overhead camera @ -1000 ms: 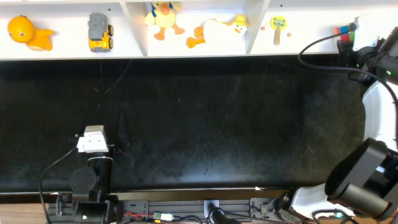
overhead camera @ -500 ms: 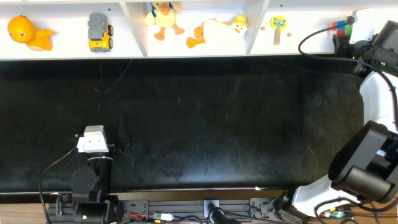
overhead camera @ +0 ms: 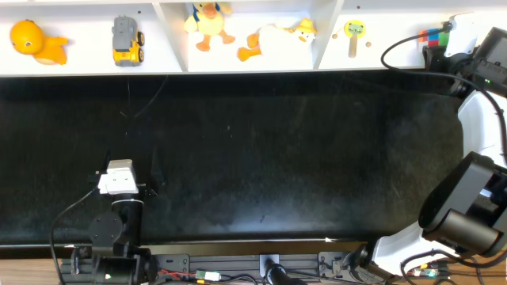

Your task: Store Toys

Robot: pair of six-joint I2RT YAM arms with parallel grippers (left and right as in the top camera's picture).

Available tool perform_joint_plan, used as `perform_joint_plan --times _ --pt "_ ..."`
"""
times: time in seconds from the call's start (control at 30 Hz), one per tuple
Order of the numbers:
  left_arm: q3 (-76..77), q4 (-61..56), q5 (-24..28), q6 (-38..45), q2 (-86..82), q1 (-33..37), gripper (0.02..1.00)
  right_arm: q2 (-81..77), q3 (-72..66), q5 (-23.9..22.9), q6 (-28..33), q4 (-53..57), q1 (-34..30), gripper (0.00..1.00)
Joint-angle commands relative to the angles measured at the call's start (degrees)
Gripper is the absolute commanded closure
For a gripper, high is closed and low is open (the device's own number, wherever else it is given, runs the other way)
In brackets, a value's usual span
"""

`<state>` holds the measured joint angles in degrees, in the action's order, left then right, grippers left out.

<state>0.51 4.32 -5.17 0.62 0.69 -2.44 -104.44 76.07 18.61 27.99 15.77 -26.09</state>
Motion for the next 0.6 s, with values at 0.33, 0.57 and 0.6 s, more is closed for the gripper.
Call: perform_joint_plan --times 0.33,0.57,0.6 --pt "0.0 0.1 -0.1 1.1 -0.5 -0.2 0.02 -0.3 2.2 -0.5 -1.2 0.6 0.3 0.542" --pt "0.0 0.1 -0.1 1.1 -0.5 -0.2 0.02 -0.3 2.2 -0.5 -1.2 0.7 0.3 0.275" --pt "0.0 0.1 -0.1 1.1 -0.5 -0.2 0.023 -0.3 2.2 -0.5 -1.2 0.7 0.3 0.246"
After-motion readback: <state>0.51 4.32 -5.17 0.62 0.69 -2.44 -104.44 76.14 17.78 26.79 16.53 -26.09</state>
